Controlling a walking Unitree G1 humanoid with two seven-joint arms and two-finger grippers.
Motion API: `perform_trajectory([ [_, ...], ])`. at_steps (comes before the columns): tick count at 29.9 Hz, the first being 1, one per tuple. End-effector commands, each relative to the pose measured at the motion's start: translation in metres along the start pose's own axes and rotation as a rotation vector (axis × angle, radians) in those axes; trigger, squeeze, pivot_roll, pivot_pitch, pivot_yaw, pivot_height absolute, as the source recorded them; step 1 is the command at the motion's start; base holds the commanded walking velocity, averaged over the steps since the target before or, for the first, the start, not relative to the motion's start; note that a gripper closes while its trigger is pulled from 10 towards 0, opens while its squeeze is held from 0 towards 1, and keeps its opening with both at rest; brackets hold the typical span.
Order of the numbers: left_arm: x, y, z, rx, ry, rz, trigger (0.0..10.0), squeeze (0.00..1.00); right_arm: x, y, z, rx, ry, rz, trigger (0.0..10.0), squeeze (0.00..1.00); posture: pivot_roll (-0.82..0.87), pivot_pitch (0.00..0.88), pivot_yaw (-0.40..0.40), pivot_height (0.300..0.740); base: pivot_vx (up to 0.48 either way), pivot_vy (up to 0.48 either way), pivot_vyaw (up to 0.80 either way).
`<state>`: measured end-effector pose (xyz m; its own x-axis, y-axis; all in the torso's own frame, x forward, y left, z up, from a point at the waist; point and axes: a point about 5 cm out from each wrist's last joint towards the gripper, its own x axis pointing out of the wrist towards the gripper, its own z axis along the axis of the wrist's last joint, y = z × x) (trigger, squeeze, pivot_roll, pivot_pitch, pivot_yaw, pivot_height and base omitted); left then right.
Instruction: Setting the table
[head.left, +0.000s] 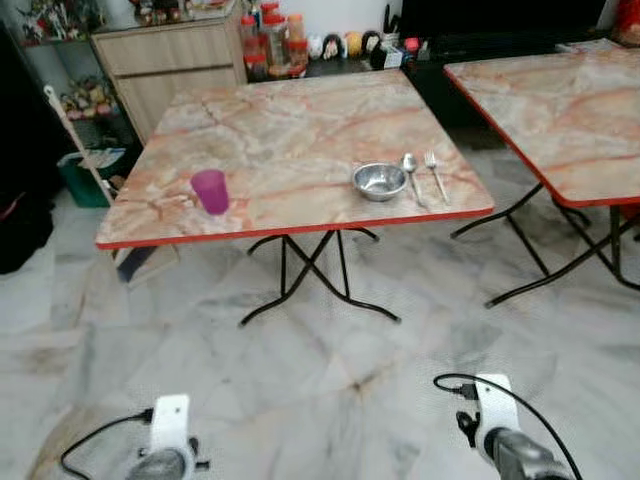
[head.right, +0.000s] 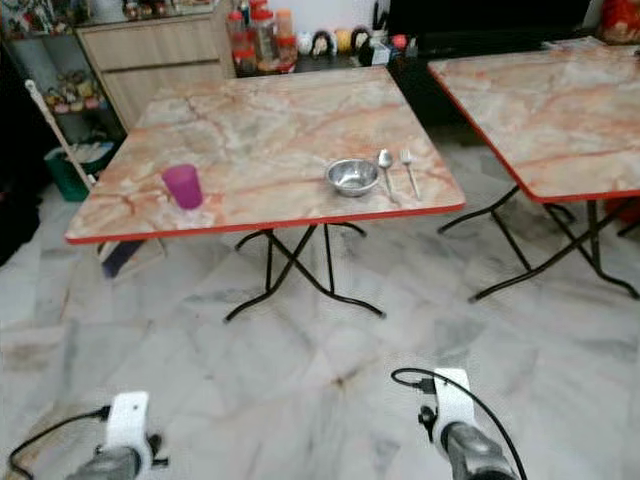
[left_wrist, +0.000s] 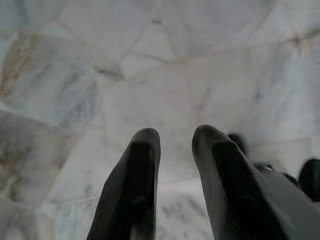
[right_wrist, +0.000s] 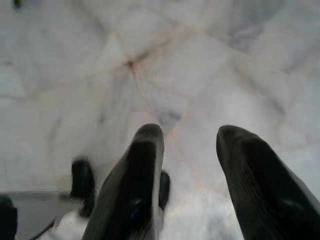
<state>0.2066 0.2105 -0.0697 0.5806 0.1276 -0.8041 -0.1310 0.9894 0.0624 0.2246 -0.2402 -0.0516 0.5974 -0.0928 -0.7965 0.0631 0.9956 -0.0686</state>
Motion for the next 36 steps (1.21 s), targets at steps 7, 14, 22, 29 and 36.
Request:
perform_trajectory([
  [7, 0.001, 0.007, 0.015, 0.013, -0.035, 0.025, 10.0, 0.00, 0.000, 0.000, 0.000, 0.007, 0.002, -0.001, 10.0, 0.00, -0.08, 0.000, 0.065, 0.736, 0.000, 0.000, 0.00],
  [14, 0.001, 0.015, 0.022, 0.013, -0.050, 0.035, 10.0, 0.00, 0.000, 0.000, 0.001, 0.009, -0.001, -0.001, 10.0, 0.00, -0.08, 0.000, 0.065, 0.736, 0.000, 0.000, 0.00],
  [22, 0.001, 0.014, 0.019, 0.008, -0.048, 0.037, 10.0, 0.00, 0.000, 0.000, 0.003, 0.007, -0.010, -0.005, 10.0, 0.00, -0.09, 0.000, 0.066, 0.736, 0.000, 0.000, 0.00],
  [29, 0.001, 0.014, 0.020, -0.001, -0.055, 0.038, 10.0, 0.00, 0.000, -0.001, 0.005, 0.008, -0.019, -0.008, 10.0, 0.00, -0.08, 0.000, 0.066, 0.736, 0.000, 0.000, 0.00],
  [36, 0.001, 0.016, 0.019, 0.000, -0.054, 0.042, 10.0, 0.00, 0.000, -0.001, 0.004, 0.014, -0.020, -0.009, 10.0, 0.00, -0.08, 0.000, 0.063, 0.736, 0.218, 0.000, 0.00],
])
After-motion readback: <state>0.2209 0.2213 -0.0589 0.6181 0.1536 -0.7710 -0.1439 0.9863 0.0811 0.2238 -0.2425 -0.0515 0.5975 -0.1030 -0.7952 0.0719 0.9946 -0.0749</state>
